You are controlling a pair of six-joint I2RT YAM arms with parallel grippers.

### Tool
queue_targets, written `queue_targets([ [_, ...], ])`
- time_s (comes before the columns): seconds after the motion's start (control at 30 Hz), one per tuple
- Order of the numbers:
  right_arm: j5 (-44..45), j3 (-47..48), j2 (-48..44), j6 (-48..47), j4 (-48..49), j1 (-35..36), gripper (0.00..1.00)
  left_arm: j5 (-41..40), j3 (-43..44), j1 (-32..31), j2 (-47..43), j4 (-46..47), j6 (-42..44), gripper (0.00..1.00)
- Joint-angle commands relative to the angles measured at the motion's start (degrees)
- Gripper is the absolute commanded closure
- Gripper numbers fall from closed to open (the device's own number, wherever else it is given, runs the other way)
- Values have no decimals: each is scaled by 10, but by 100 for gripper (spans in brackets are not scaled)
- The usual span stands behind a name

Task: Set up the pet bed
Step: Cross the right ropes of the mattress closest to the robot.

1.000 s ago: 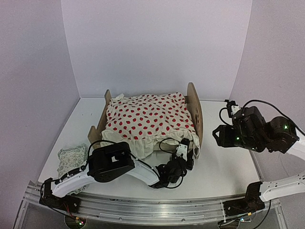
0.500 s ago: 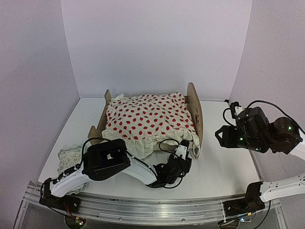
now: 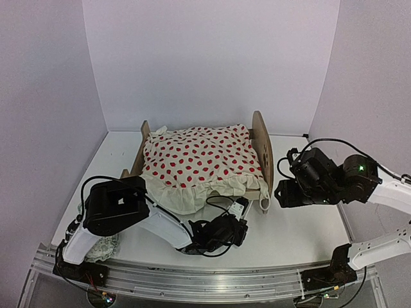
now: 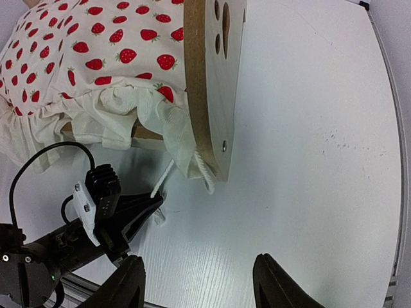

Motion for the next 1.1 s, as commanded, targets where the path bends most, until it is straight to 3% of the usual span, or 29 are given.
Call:
queue_targets([
  [0.0,-20,-27,1,-3,12,-4,41,56,-29,-7,-64,26,-18,100],
  [0.17,-45,-130,-12,-21,134,-11,46,80,-58,-7,-94,43,-18,100],
  [0.37,-112,-229,13,-28,274,-68,49,89,-62,-7,-101,40,-12,100],
  [0.63,-166,-277,55,-21,427,-132,49,83,-83,-8,-122,41,-7,100],
  [0.83,-176,-275,91,-10,471,-152,54,81,-95,-7,-133,42,-6,100],
  [1.07,-161,-266,103,-12,472,-153,70,79,-106,-8,-143,45,-3,100],
])
